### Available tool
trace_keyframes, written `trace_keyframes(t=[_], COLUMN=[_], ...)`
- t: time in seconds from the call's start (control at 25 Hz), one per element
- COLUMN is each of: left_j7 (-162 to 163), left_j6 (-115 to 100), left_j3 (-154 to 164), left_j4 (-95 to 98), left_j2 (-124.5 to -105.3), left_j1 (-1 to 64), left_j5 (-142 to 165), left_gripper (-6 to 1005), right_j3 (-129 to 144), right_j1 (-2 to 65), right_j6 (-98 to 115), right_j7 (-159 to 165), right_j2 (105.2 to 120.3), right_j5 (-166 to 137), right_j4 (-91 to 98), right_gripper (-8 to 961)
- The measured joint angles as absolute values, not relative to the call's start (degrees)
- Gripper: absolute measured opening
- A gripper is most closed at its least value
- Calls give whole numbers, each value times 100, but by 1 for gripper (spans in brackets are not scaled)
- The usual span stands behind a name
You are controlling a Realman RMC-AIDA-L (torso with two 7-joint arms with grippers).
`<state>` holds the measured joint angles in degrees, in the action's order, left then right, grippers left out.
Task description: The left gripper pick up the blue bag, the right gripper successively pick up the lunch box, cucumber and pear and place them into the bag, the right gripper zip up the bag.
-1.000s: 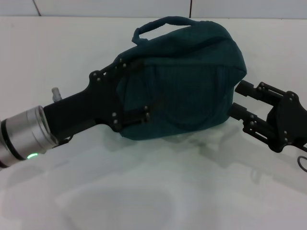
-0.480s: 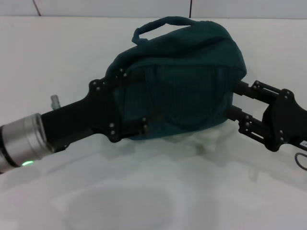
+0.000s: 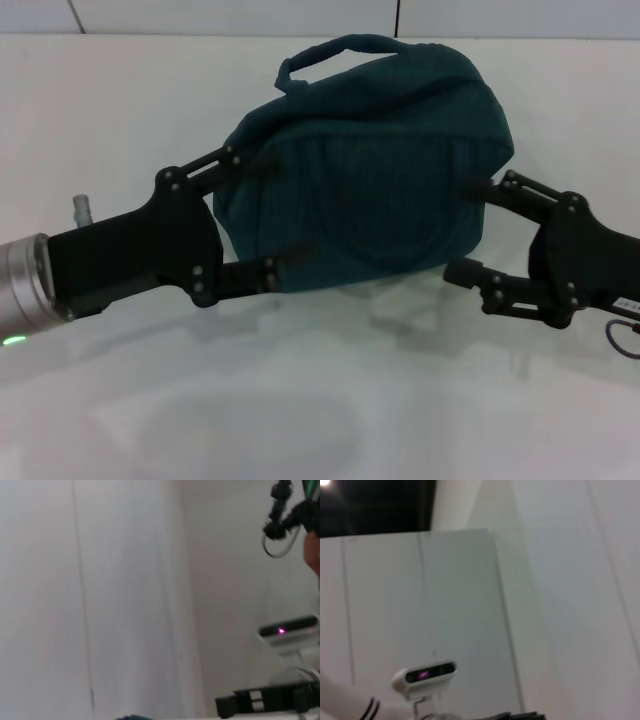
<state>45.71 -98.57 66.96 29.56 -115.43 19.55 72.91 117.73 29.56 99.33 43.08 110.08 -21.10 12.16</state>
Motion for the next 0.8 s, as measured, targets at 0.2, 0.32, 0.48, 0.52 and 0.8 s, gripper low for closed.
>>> trace_keyframes(t=[0.2,0.32,0.48,0.52,0.8], left_j7=[4735,4786,4764,4759,4745], left_j6=[-9870,-9865,-9831,-9829,-9751], left_j3=[6687,6623,6465,6465,6458], left_j4=[3284,3323,3312,3313,3313], left_j2=[-11468,-11462,-11481,-11485,-11502], left_j1=[1979,1979,1904,1892,1881], left_j5=[7772,7828,7887,7909,8107], left_gripper=[835,835,835,835,835], right_j3=[11785,11776,11775,11774,11793], right_j1=[3227,3303,3355,3359,3397], right_j6=[9737,9607,9452,9418,9279], right_j7=[4339,4334,4313,4312,4313], right_j2=[11049,11091,11141,11145,11147], right_j5=[-2312,-2415,-2452,-2453,-2499], right_j4=[1221,1248,1257,1258,1265], right_gripper=[808,837,837,837,837])
